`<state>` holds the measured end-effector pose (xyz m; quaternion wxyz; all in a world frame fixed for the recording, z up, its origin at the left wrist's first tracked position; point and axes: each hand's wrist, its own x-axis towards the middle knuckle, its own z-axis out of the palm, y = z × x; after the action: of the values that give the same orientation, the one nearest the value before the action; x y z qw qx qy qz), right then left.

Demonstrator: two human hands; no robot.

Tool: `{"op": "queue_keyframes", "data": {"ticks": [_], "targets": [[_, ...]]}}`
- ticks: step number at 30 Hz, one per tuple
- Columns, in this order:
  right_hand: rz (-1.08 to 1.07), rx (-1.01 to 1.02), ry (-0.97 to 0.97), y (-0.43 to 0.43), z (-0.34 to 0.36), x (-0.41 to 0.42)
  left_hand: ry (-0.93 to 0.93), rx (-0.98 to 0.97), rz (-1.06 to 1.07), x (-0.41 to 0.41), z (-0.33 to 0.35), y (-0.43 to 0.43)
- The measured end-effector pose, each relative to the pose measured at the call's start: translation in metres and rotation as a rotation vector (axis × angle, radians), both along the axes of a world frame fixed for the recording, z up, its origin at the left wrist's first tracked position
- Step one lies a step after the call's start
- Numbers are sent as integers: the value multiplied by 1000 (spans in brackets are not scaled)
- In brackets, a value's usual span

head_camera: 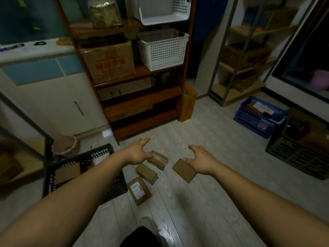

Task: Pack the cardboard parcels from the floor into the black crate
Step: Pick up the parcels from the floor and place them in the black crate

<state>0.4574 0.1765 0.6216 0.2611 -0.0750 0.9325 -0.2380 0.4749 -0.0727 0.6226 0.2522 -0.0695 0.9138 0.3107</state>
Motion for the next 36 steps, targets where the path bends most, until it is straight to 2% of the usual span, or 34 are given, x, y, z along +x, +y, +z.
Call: {"op": "queue_keyframes", "data": {"ticks": [9,12,16,20,25,28,33,36], "targets": [[-92,60,-147,13,-42,-81,-165,52,110,-97,-83,-44],[-79,96,-200,10,-58,-110,-246,52,207,-111,-103,-58],[54,121,-255,-12,-81,-156,-283,37,327,-121,-124,-67],[279,131,-317,-45,-121,-206,-272,52,439,-129,-156,-76],[438,138,-357,-80,-230,-259,-303,112,579,-139,-275,-97],[436,21,-343,-101,-299,-277,-328,124,581,-150,-364,-109],[434,-39,-377,-136,-464,-281,-305,55,577,-181,-483,-113],[435,-1,-381,-160,-566,-278,-267,34,630,-195,-565,-121]]}}
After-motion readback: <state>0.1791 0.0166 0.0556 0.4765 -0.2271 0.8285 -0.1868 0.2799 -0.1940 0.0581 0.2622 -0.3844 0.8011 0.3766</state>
